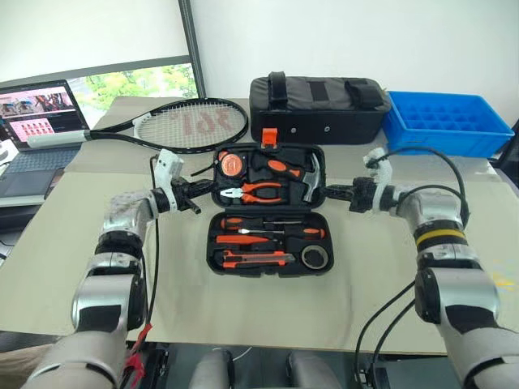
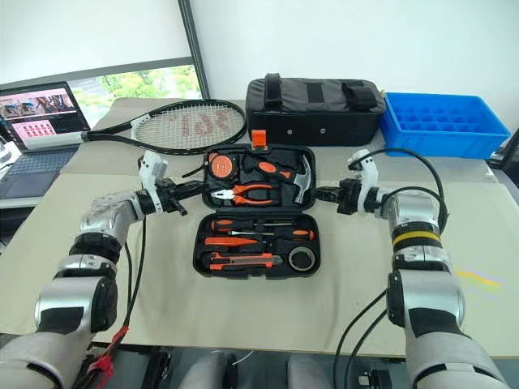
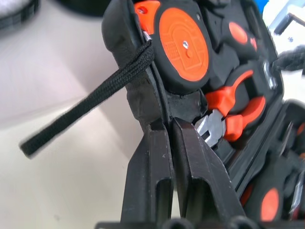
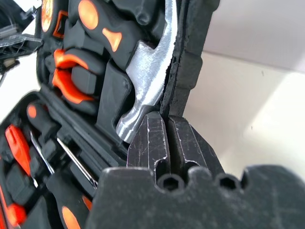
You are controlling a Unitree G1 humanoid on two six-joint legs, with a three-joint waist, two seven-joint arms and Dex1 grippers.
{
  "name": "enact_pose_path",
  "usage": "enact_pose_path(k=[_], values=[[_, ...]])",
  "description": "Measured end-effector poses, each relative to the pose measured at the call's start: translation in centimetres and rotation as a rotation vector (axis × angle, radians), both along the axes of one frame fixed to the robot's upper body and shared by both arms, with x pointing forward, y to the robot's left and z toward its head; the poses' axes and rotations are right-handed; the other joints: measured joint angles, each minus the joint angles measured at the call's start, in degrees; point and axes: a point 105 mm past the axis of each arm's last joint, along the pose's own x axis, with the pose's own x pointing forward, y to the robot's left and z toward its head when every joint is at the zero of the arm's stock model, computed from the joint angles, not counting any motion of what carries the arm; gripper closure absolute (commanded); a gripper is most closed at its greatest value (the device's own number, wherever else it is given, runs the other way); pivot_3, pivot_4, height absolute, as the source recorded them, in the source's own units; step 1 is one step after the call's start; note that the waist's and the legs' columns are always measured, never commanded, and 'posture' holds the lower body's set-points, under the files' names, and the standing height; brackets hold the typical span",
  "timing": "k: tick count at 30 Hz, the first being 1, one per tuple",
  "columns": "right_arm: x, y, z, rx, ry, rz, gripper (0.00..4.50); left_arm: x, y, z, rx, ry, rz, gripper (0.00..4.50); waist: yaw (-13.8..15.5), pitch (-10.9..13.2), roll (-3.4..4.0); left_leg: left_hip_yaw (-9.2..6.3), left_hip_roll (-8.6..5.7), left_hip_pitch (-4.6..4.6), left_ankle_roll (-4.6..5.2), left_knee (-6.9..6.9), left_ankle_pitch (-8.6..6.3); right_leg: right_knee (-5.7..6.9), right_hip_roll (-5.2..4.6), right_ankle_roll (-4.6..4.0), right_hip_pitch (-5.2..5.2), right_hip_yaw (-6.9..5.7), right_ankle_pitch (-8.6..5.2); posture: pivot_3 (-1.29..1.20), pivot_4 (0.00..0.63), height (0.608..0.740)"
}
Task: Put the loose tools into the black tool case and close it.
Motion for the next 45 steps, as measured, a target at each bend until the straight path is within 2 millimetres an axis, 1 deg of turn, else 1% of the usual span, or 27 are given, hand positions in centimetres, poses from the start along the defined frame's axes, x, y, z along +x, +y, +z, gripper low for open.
enact_pose_path(k=[2,6,9,11,13,14,15,16,17,18,19,21,22,23,24,26,27,28,30,32,35,36,38,40,42,44,45], values=[[-0.8,-0.1,0.1,-0.024,-0.083,0.031,4.50,-0.9,-0.1,0.1,0.069,-0.111,-0.022,4.43,0.09,0.00,0.00,-0.01,0.02,0.06,0.00,0.01,0.00,0.01,-0.01,0.00,0.06,-0.03,0.00,0.00,0.150,0.708],[-2.4,-0.2,0.1,-0.116,-0.278,0.086,4.50,-3.0,0.0,0.2,0.265,-0.335,-0.080,4.43,0.20,-0.05,0.07,0.00,0.01,0.11,0.03,0.00,-0.02,-0.04,-0.03,-0.01,0.14,-0.03,0.01,0.00,0.150,0.708],[-3.5,-0.5,-0.2,-0.200,-0.412,0.115,4.50,-4.2,-0.1,-0.1,0.339,-0.441,-0.102,4.43,0.34,-0.08,0.12,0.01,-0.02,0.21,0.03,0.05,-0.02,-0.08,-0.08,0.00,0.27,-0.02,0.00,0.00,0.150,0.708],[-4.1,-0.6,-0.5,-0.234,-0.491,0.121,4.50,-4.7,-0.2,-0.5,0.359,-0.490,-0.098,4.43,0.34,-0.08,0.11,0.01,-0.03,0.35,0.03,0.09,-0.02,-0.19,-0.09,0.00,0.45,-0.02,0.00,0.00,0.150,0.708],[-4.6,-0.7,-0.9,-0.270,-0.553,0.128,4.50,-5.3,-0.3,-0.9,0.396,-0.542,-0.107,4.43,0.37,-0.07,0.11,0.02,-0.04,0.59,0.03,0.06,-0.02,-0.57,-0.09,0.00,0.75,-0.02,0.00,0.00,0.150,0.708],[-4.8,-0.6,-1.0,-0.289,-0.576,0.137,4.14,-5.5,-0.2,-1.0,0.411,-0.562,-0.115,4.48,0.33,-0.07,0.11,0.03,-0.03,0.65,0.03,0.05,-0.02,-0.59,-0.09,0.00,0.83,-0.02,-0.01,0.00,0.150,0.708],[-5.2,-0.8,-1.1,-0.321,-0.608,0.151,3.77,-5.9,-0.3,-1.0,0.439,-0.592,-0.136,4.14,0.33,-0.07,0.11,0.04,-0.04,0.68,0.03,0.06,-0.02,-0.62,-0.09,0.00,0.87,-0.01,-0.01,0.00,0.150,0.708],[-5.5,-0.9,-1.2,-0.348,-0.628,0.170,3.51,-6.2,-0.3,-1.1,0.461,-0.615,-0.158,3.76,0.35,-0.07,0.11,0.04,-0.04,0.69,0.03,0.06,-0.02,-0.62,-0.10,0.00,0.90,-0.01,-0.01,0.00,0.150,0.708],[-6.0,-0.9,-1.3,-0.378,-0.653,0.197,3.25,-6.8,-0.2,-1.2,0.497,-0.650,-0.193,3.56,0.38,-0.07,0.11,0.04,-0.04,0.70,0.03,0.07,-0.02,-0.62,-0.11,0.00,0.92,-0.01,-0.01,0.00,0.150,0.708],[-6.3,-1.1,-1.4,-0.395,-0.660,0.211,2.89,-7.2,-0.2,-1.3,0.519,-0.670,-0.220,3.15,0.47,-0.07,0.11,0.04,-0.04,0.70,0.03,0.07,-0.02,-0.63,-0.12,-0.01,0.93,-0.01,-0.01,0.00,0.150,0.708],[-6.9,-1.3,-1.8,-0.424,-0.665,0.238,2.51,-8.0,-0.4,-1.6,0.548,-0.712,-0.267,2.72,0.69,-0.07,0.11,0.05,-0.05,0.71,0.04,0.07,-0.03,-0.64,-0.15,-0.01,0.95,-0.01,-0.01,0.00,0.150,0.708],[-8.1,-2.3,-2.8,-0.477,-0.643,0.276,1.86,-9.0,-0.6,-1.9,0.574,-0.772,-0.321,2.04,1.24,-0.07,0.11,0.10,-0.05,0.71,0.04,0.08,-0.03,-0.67,-0.19,-0.01,0.97,0.00,0.00,0.00,0.150,0.708],[-8.5,-2.8,-3.3,-0.494,-0.619,0.283,1.79,-9.4,-0.5,-2.2,0.580,-0.778,-0.335,1.78,1.44,-0.07,0.11,0.13,-0.06,0.71,0.04,0.08,-0.03,-0.68,-0.21,-0.01,0.97,0.03,0.00,0.00,0.150,0.708],[-9.0,-3.3,-3.5,-0.502,-0.605,0.283,1.79,-9.9,-0.2,-2.5,0.587,-0.780,-0.345,1.34,1.51,-0.07,0.11,0.17,-0.05,0.71,0.05,0.08,-0.03,-0.67,-0.21,-0.01,0.96,0.06,-0.01,0.00,0.150,0.708],[-9.3,-3.7,-3.6,-0.506,-0.594,0.284,1.79,-10.2,0.0,-2.8,0.590,-0.776,-0.348,0.99,1.51,-0.07,0.11,0.19,-0.04,0.73,0.05,0.09,-0.04,-0.67,-0.21,-0.02,0.96,0.08,-0.01,0.00,0.150,0.708],[-11.3,-4.8,-4.2,-0.533,-0.517,0.317,1.79,-11.6,0.7,-2.4,0.573,-0.823,-0.352,0.26,1.55,-0.07,0.10,0.19,0.06,0.75,0.09,0.04,-0.06,-0.66,-0.21,-0.03,0.98,0.08,-0.01,0.00,0.150,0.708],[-12.3,-5.4,-4.9,-0.532,-0.453,0.323,1.79,-12.1,1.4,-2.3,0.569,-0.822,-0.339,0.06,1.54,-0.07,0.09,0.21,0.10,0.85,0.10,0.03,-0.07,-0.64,-0.21,-0.04,1.06,0.07,-0.02,0.00,0.150,0.708],[-13.4,-5.6,-5.1,-0.522,-0.401,0.330,1.79,-12.3,1.8,-2.1,0.553,-0.825,-0.320,0.06,1.56,-0.09,0.18,0.24,0.10,0.83,0.10,0.01,-0.07,-0.66,-0.22,-0.05,1.05,0.10,-0.03,0.00,0.150,0.708],[-15.1,-5.1,-5.4,-0.491,-0.314,0.362,1.79,-12.1,3.0,-1.7,0.538,-0.794,-0.249,0.06,1.54,-0.10,0.19,0.25,0.09,0.91,0.10,0.06,-0.07,-0.62,-0.19,-0.06,1.10,0.07,-0.05,0.00,0.150,0.708],[-16.3,-4.0,-5.1,-0.437,-0.251,0.391,1.79,-10.7,3.6,-1.1,0.494,-0.741,-0.165,0.06,1.38,-0.09,0.17,0.24,0.07,0.91,0.13,0.14,-0.03,-0.57,-0.16,-0.07,1.11,0.05,-0.03,0.00,0.150,0.708],[-18.3,-2.0,-5.2,-0.382,-0.152,0.471,1.79,-8.3,4.7,0.2,0.393,-0.645,-0.015,0.06,1.21,-0.08,0.04,0.20,0.08,0.96,0.20,0.17,0.03,-0.57,-0.05,0.21,1.09,0.02,-0.16,0.00,0.150,0.708],[-18.6,-1.6,-5.3,-0.368,-0.132,0.485,1.79,-7.9,4.7,0.5,0.378,-0.632,-0.002,0.06,1.17,-0.08,0.00,0.18,0.08,0.96,0.19,0.19,0.04,-0.57,0.00,0.21,1.09,0.03,-0.15,0.00,0.150,0.708],[-19.3,-0.2,-5.6,-0.342,-0.084,0.533,1.79,-6.5,3.9,1.5,0.298,-0.595,0.024,0.06,1.21,-0.07,-0.03,0.16,0.07,0.90,0.19,0.22,0.05,-0.57,0.01,0.21,1.06,0.02,-0.15,0.00,0.150,0.708],[-19.1,1.2,-5.7,-0.320,-0.086,0.558,1.79,-5.3,2.8,2.5,0.243,-0.571,0.018,0.06,1.26,-0.04,-0.14,0.14,0.06,0.88,0.18,0.23,0.06,-0.59,0.06,0.21,1.04,0.02,-0.15,0.00,0.150,0.708],[-18.5,2.4,-5.7,-0.308,-0.112,0.567,1.79,-4.7,1.5,3.7,0.215,-0.579,-0.010,0.06,1.26,-0.04,-0.14,0.11,0.02,0.80,0.18,0.21,0.06,-0.61,0.06,0.20,0.97,0.07,-0.14,0.00,0.150,0.708],[-17.3,3.2,-5.8,-0.306,-0.144,0.550,1.79,-4.2,0.5,4.6,0.181,-0.576,-0.031,0.06,1.21,-0.03,-0.18,0.10,0.03,0.78,0.19,0.21,0.06,-0.63,0.08,0.16,0.96,0.07,-0.12,0.00,0.150,0.708],[-16.1,3.8,-5.9,-0.305,-0.167,0.527,1.79,-3.8,-0.2,5.3,0.159,-0.573,-0.048,0.06,1.15,-0.02,-0.23,0.09,0.03,0.80,0.19,0.20,0.06,-0.63,0.09,0.13,0.95,0.08,-0.10,0.00,0.150,0.708]])
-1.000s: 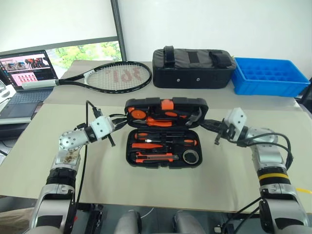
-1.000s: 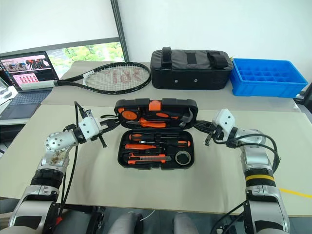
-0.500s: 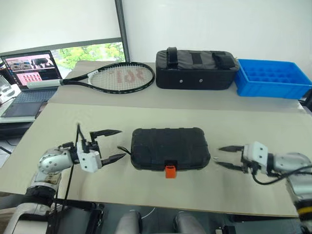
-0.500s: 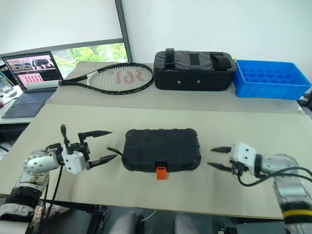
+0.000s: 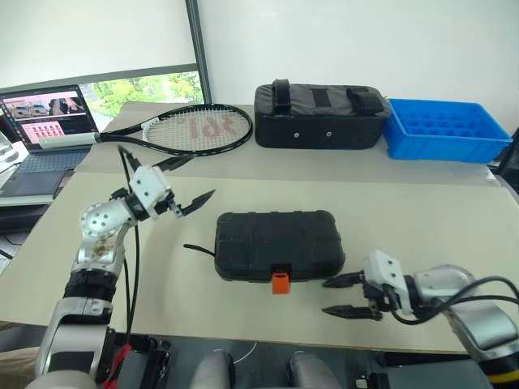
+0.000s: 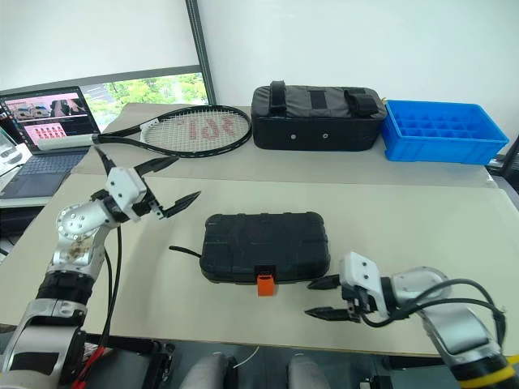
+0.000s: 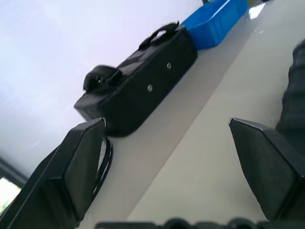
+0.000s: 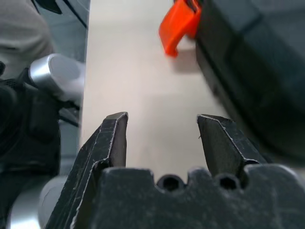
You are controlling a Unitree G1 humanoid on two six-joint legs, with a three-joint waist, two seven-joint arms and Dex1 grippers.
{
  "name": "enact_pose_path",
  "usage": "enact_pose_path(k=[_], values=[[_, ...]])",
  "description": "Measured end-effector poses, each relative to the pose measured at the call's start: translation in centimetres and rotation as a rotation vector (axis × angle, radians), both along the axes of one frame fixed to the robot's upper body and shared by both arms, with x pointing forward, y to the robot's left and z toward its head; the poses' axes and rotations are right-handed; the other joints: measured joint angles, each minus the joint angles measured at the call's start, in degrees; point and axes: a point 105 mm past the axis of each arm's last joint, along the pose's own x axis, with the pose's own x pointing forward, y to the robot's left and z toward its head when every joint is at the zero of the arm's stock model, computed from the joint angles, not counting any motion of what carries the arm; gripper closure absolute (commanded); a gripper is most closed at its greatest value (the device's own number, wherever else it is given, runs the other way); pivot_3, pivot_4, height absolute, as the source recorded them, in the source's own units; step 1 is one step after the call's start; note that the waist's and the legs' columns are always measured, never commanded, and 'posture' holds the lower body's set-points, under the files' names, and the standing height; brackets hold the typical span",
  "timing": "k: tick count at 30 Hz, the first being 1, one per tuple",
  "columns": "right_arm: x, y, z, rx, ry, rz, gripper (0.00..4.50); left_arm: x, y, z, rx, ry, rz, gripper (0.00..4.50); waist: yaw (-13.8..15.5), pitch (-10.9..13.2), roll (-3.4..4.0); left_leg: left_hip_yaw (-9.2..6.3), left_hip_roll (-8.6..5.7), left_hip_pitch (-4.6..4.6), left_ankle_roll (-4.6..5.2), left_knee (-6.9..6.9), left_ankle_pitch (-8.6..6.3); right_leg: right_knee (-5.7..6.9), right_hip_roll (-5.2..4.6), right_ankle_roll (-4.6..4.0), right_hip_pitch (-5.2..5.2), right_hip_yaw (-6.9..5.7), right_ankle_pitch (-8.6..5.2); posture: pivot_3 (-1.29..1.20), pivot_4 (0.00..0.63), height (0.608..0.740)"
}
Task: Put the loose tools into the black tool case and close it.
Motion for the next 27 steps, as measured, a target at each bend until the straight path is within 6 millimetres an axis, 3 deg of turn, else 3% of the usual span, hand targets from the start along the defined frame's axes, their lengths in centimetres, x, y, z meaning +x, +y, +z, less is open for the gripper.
enact_pose_path(k=[2,3,7,12,14,18,23,27], values=[[2.6,0.4,0.0,0.018,-0.061,-0.082,1.79,0.4,-1.4,1.0,-0.019,-0.006,-0.041,0.06,-0.21,0.07,-0.13,-0.06,-0.02,-0.02,-0.02,0.01,0.02,0.00,0.05,0.05,-0.02,0.02,0.03,0.00,0.150,0.708],[5.1,0.1,0.4,0.008,-0.134,-0.156,1.79,0.5,-2.7,1.6,-0.013,-0.006,-0.090,0.06,-0.35,0.07,-0.07,-0.06,-0.09,0.04,-0.03,0.03,0.03,0.01,0.04,0.09,-0.02,0.12,0.05,0.00,0.150,0.708],[9.5,-0.9,2.2,-0.018,-0.295,-0.291,1.79,0.4,-4.4,1.8,-0.012,0.011,-0.159,0.06,-0.59,0.08,0.01,-0.08,-0.07,0.05,-0.02,-0.04,0.04,0.01,0.09,-0.20,-0.05,0.15,0.22,0.00,0.150,0.708],[12.2,-1.9,3.4,0.007,-0.391,-0.433,1.79,0.0,-6.8,0.4,0.006,0.063,-0.240,0.06,-0.47,0.06,0.05,-0.09,-0.09,-0.09,0.01,-0.07,0.02,0.00,0.05,-0.28,-0.10,0.17,0.26,0.00,0.150,0.708],[12.2,-2.2,3.7,0.023,-0.397,-0.457,1.79,-0.1,-7.6,-0.3,0.029,0.086,-0.259,0.06,-0.25,0.05,0.05,-0.09,-0.08,-0.13,0.02,-0.07,0.01,-0.05,0.06,-0.28,-0.10,0.17,0.26,0.00,0.150,0.708],[10.0,-2.1,2.9,0.056,-0.313,-0.459,1.79,-0.2,-8.7,-1.7,0.052,0.142,-0.270,0.06,0.39,0.03,0.09,-0.10,-0.09,-0.15,0.04,-0.07,0.00,-0.04,0.05,-0.27,-0.09,0.17,0.25,0.00,0.150,0.708],[6.4,-1.1,2.0,0.064,-0.132,-0.434,1.79,-0.8,-9.8,-5.2,0.137,0.260,-0.292,0.06,0.32,0.03,0.11,-0.10,-0.10,-0.18,0.04,-0.06,0.00,-0.10,0.06,-0.25,-0.09,0.20,0.24,0.00,0.150,0.708],[4.8,0.6,2.0,0.060,-0.060,-0.425,1.79,-0.9,-10.7,-6.0,0.175,0.275,-0.293,0.06,0.05,0.03,0.09,-0.12,-0.10,-0.09,0.04,-0.04,0.00,-0.08,0.09,-0.22,-0.04,0.24,0.22,0.00,0.150,0.708]])
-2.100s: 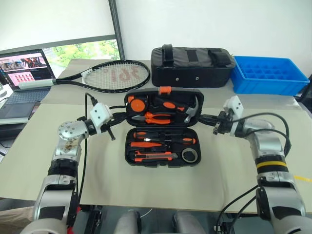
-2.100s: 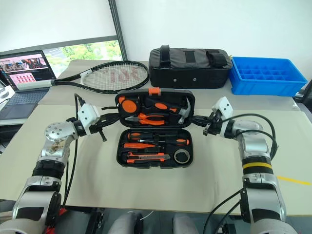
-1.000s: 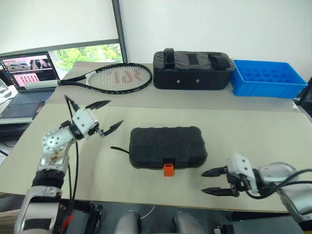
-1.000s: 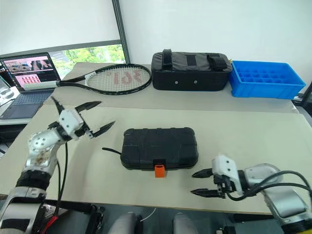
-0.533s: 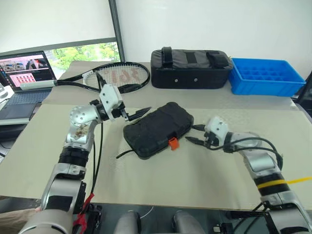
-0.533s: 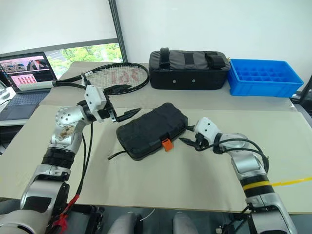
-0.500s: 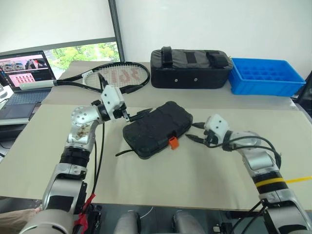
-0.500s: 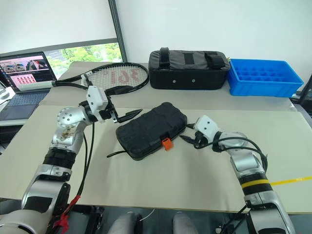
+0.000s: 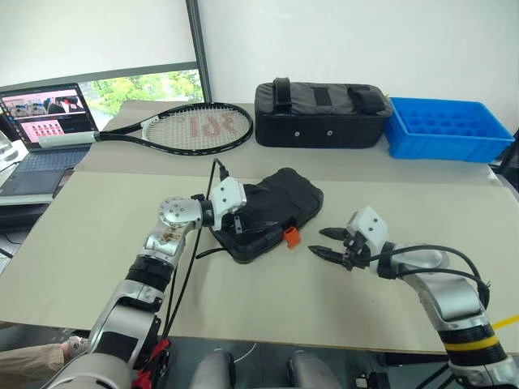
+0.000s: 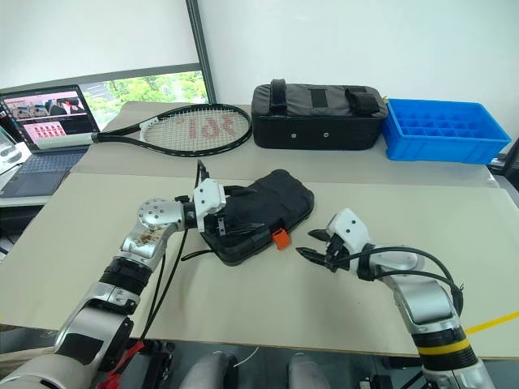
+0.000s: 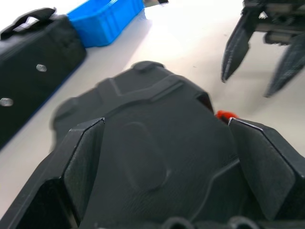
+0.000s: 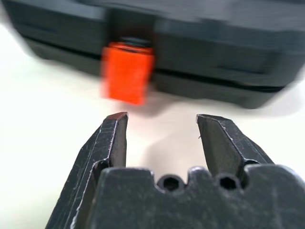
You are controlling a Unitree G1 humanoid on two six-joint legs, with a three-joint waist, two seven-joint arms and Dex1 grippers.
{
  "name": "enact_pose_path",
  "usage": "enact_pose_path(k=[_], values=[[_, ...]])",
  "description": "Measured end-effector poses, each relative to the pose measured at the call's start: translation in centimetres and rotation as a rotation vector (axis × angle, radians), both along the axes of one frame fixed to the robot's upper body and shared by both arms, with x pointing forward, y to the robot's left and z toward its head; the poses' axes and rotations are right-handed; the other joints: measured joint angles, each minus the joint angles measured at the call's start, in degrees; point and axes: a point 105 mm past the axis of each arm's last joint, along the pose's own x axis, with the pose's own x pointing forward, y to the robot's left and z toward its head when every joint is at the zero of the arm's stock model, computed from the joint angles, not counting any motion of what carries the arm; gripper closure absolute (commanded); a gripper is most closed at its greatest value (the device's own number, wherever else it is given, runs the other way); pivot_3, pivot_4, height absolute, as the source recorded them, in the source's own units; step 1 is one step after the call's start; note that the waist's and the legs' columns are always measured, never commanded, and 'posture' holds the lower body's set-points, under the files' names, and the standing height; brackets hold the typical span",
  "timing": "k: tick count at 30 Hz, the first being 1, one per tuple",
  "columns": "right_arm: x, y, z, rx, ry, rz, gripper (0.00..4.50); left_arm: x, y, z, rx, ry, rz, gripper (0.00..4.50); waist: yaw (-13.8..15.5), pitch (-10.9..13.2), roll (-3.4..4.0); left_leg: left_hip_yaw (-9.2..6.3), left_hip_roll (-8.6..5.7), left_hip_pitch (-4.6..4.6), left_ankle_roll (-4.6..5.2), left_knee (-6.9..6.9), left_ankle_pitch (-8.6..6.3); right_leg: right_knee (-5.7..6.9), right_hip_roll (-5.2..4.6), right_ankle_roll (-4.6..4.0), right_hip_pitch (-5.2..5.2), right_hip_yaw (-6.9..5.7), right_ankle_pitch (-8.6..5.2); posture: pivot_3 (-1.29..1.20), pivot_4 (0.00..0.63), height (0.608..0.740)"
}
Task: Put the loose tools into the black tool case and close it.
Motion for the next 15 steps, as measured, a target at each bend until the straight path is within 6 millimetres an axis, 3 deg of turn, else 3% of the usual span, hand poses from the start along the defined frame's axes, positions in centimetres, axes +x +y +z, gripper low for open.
enact_pose_path(k=[8,15], values=[[0.0,2.2,-1.9,0.036,0.121,-0.124,1.79,0.8,-0.7,0.0,0.035,-0.060,0.029,0.06,0.08,-0.04,0.01,-0.01,-0.03,-0.01,0.00,0.02,0.00,0.00,0.00,0.19,0.01,0.06,-0.11,0.00,0.150,0.708],[0.9,3.0,-1.4,0.020,0.077,-0.187,1.79,1.0,-0.9,-0.1,0.024,-0.059,0.040,0.06,-0.05,-0.08,0.01,-0.02,-0.03,0.00,0.00,0.01,0.00,0.00,0.02,0.33,0.00,0.07,-0.19,0.00,0.150,0.708]])
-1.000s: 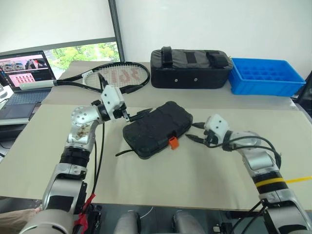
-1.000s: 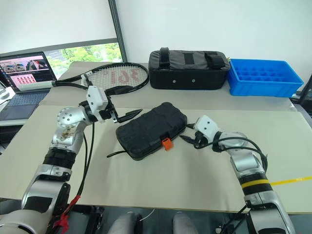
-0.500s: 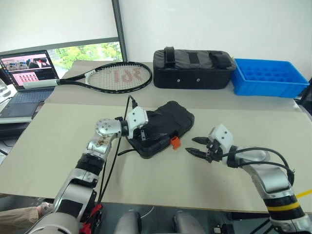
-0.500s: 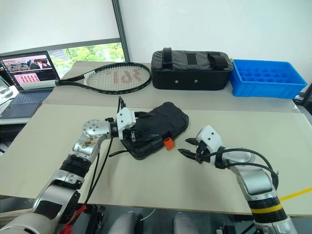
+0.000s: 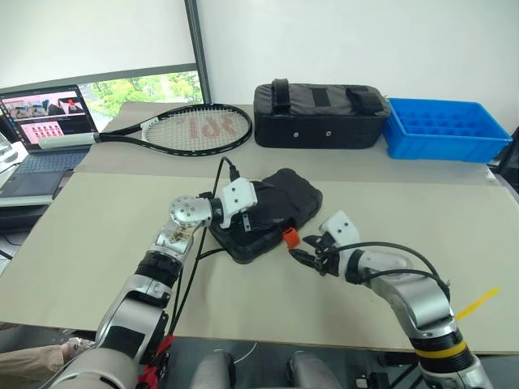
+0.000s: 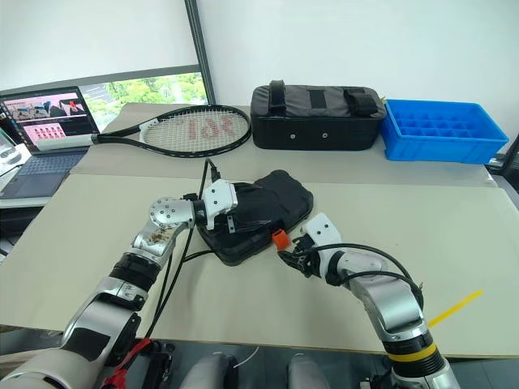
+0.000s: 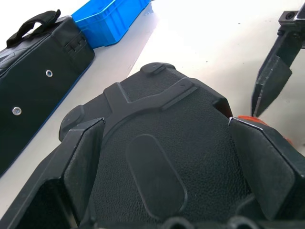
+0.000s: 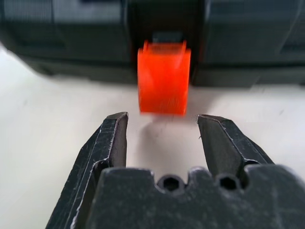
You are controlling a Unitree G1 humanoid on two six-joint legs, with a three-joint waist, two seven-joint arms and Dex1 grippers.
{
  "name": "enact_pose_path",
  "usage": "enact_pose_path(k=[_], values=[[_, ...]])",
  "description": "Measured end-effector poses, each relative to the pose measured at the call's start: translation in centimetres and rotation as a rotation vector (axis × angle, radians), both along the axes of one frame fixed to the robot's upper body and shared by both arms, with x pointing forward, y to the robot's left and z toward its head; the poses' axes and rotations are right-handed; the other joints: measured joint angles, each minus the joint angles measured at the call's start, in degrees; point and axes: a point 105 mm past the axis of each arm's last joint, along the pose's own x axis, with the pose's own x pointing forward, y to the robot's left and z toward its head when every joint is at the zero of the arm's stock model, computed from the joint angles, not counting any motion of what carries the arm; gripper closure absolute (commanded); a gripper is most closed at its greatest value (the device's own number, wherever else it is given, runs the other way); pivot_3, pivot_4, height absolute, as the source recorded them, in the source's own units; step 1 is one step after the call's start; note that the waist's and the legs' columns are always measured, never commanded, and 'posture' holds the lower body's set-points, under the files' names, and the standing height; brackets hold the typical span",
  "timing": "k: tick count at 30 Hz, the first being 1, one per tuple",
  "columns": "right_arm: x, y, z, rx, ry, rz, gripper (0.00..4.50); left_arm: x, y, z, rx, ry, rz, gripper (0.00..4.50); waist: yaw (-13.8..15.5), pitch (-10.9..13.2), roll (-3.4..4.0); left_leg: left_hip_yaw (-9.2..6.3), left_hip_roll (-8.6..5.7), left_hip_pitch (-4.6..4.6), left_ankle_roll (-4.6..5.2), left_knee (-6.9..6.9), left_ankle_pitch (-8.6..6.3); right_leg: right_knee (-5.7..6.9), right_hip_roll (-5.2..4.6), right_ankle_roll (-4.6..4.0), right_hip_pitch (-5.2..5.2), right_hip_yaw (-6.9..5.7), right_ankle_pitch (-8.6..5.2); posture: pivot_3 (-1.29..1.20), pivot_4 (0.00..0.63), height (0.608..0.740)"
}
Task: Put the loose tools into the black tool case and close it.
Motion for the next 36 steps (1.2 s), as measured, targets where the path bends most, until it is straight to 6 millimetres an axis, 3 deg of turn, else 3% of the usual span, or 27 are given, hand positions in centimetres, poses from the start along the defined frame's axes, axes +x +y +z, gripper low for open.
enact_pose_path(k=[7,10,13,36], values=[[0.4,1.1,0.5,-0.002,-0.025,0.011,1.79,0.1,0.0,0.0,-0.005,0.000,0.006,0.06,0.00,0.00,0.00,-0.01,0.00,-0.01,0.00,0.00,0.00,0.00,0.01,0.01,-0.01,0.00,-0.01,0.00,0.150,0.708],[0.3,1.3,0.4,-0.004,-0.025,0.010,2.35,0.1,0.0,0.0,-0.006,0.001,0.008,0.00,-0.02,0.00,0.00,-0.01,0.00,-0.02,0.00,-0.01,0.00,-0.01,0.00,0.01,-0.01,0.00,-0.01,0.00,0.150,0.708],[0.5,1.3,0.4,-0.008,-0.031,-0.003,3.33,0.1,0.0,0.0,-0.007,0.001,0.010,0.00,-0.06,0.00,0.00,-0.01,0.00,-0.01,0.00,-0.01,0.00,0.00,0.01,0.02,-0.02,0.01,-0.01,0.00,0.150,0.708],[0.7,1.4,0.6,0.053,-0.031,0.000,3.33,0.2,0.2,0.0,-0.009,0.003,0.014,0.00,-1.00,0.02,-0.03,-0.04,0.00,-0.08,0.00,-0.02,0.00,-0.02,0.01,0.03,-0.07,0.00,-0.02,0.00,0.150,0.708]])
